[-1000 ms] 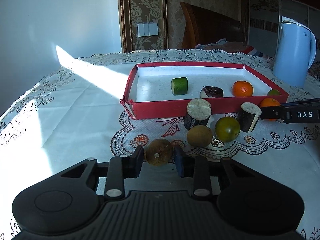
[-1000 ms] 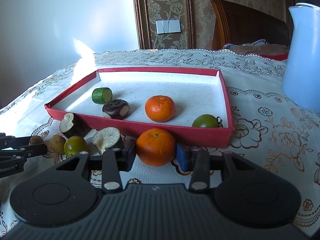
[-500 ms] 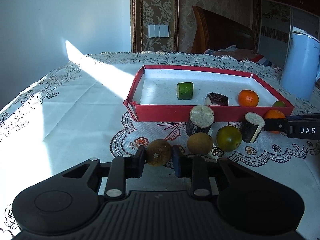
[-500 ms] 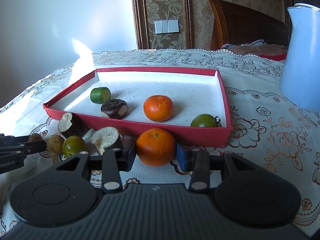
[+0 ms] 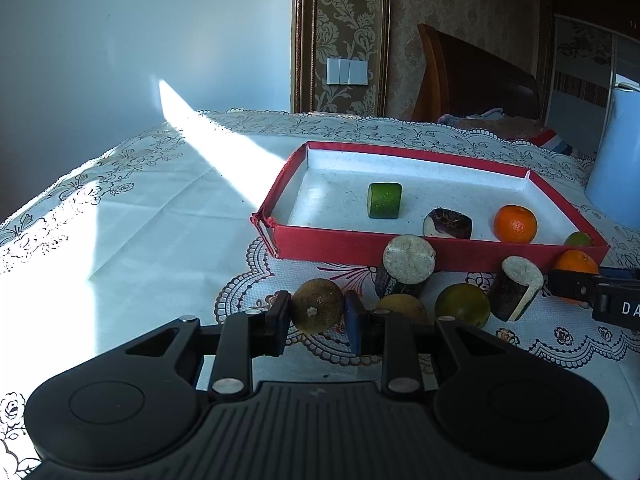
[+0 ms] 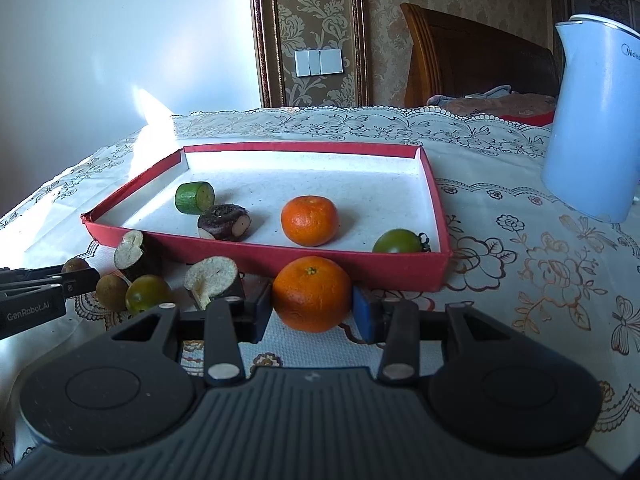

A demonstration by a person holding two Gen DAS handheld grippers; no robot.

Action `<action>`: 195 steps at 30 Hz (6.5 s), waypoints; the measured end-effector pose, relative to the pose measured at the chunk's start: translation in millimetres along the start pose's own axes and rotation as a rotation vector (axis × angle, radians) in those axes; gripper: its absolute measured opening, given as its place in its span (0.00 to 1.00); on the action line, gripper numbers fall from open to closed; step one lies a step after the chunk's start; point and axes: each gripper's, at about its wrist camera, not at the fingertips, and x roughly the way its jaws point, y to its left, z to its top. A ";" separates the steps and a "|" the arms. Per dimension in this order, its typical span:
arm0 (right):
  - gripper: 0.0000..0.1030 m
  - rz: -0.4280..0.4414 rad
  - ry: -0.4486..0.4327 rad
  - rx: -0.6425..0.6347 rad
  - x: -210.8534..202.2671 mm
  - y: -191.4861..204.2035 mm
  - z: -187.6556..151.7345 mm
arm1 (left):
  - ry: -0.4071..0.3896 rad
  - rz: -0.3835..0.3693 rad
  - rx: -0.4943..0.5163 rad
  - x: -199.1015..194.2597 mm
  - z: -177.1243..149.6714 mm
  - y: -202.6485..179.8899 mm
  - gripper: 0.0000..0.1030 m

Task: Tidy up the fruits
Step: 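Grasp a brown round fruit with the left tool while the right tool grasps an orange, then carry the brown fruit with the left tool while the right carries the orange over the tray, then open the left tool to drop the brown fruit while the right tool releases the orange, then lift both tools out of the tray back toward the remaining fruits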

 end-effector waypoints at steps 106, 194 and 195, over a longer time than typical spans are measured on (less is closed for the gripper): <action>0.40 0.037 -0.074 -0.038 57.5 28.8 52.2 | -0.046 0.063 0.014 73.1 68.5 -43.1 0.27; 0.33 0.131 0.084 -0.085 27.1 36.5 8.8 | -0.094 -0.157 0.056 -22.6 -10.3 15.9 0.59; 0.32 0.133 0.086 -0.088 27.6 37.2 8.7 | -0.097 -0.167 0.058 -23.4 -10.8 15.8 0.59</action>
